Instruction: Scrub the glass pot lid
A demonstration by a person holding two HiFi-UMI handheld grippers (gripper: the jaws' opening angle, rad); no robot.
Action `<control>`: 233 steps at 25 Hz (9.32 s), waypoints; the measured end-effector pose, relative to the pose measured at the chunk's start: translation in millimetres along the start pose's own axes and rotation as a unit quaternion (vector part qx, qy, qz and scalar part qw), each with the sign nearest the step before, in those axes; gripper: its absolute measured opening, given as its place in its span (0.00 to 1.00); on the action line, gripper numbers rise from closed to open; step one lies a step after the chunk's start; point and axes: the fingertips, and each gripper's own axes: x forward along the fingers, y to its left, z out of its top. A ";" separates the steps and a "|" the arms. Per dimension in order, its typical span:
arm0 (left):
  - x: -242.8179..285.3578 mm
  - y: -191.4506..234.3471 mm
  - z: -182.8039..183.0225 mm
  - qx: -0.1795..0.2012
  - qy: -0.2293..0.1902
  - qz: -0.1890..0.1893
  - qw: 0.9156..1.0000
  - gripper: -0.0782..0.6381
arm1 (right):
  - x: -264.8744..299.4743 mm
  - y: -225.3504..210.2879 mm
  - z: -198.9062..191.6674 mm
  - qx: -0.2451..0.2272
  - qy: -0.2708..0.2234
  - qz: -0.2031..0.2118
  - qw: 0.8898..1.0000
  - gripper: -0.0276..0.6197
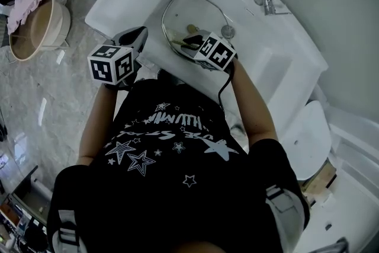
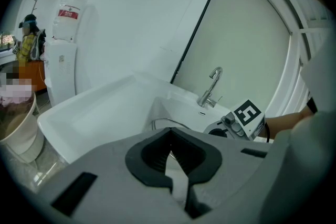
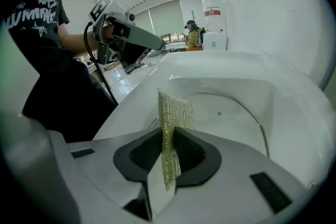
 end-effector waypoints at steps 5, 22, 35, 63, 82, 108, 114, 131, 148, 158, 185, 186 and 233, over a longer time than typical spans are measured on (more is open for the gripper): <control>2.2 -6.6 -2.6 0.002 0.005 -0.006 1.000 0.12 | -10.8 17.0 -12.0 0.003 0.003 0.027 1.000 0.16; 29.6 -2.0 10.4 0.002 0.015 -0.023 1.000 0.12 | -42.7 -63.4 -32.4 0.091 -0.015 -0.090 0.992 0.15; 53.5 15.6 21.5 -0.005 0.039 -0.044 0.998 0.12 | -28.3 -168.6 -55.8 0.091 0.098 -0.263 0.956 0.14; 68.0 12.2 20.0 0.002 0.058 -0.064 0.996 0.12 | 5.2 -113.8 -53.5 0.134 0.056 -0.149 0.978 0.14; 53.1 -5.5 4.4 0.008 0.061 -0.073 0.995 0.12 | -4.2 -22.3 -31.4 0.165 0.028 -0.021 0.986 0.15; 50.8 -12.3 2.1 0.005 0.055 -0.063 0.996 0.12 | -49.6 -15.3 -15.1 0.202 -0.071 -0.001 0.977 0.15; 53.0 -10.3 3.8 0.004 0.057 -0.063 0.996 0.12 | -60.9 -79.7 -36.0 0.139 -0.028 -0.148 0.979 0.14; 61.0 7.4 2.2 -0.008 0.073 -0.055 0.996 0.12 | -6.2 -164.3 -67.7 -0.050 0.064 -0.266 0.961 0.14; 60.3 -0.5 1.7 -0.002 0.074 -0.061 0.995 0.12 | -11.3 -150.6 -111.7 0.090 0.093 -0.270 0.954 0.14; 56.2 -12.2 -3.9 0.002 0.074 -0.071 0.995 0.12 | -21.1 -114.4 -119.7 0.162 0.101 -0.248 0.950 0.14; 30.3 -51.5 -15.8 -0.022 0.036 -0.032 0.999 0.12 | -23.4 -10.3 -51.0 0.308 -0.018 -0.079 0.948 0.15; 28.5 -53.4 -16.7 -0.024 0.033 -0.029 0.999 0.12 | -23.3 -8.0 -47.8 0.307 -0.021 -0.071 0.949 0.15; -103.6 -222.7 -156.8 -0.072 -0.039 0.111 0.990 0.12 | -175.3 104.5 -111.3 0.245 -0.210 -0.068 0.944 0.14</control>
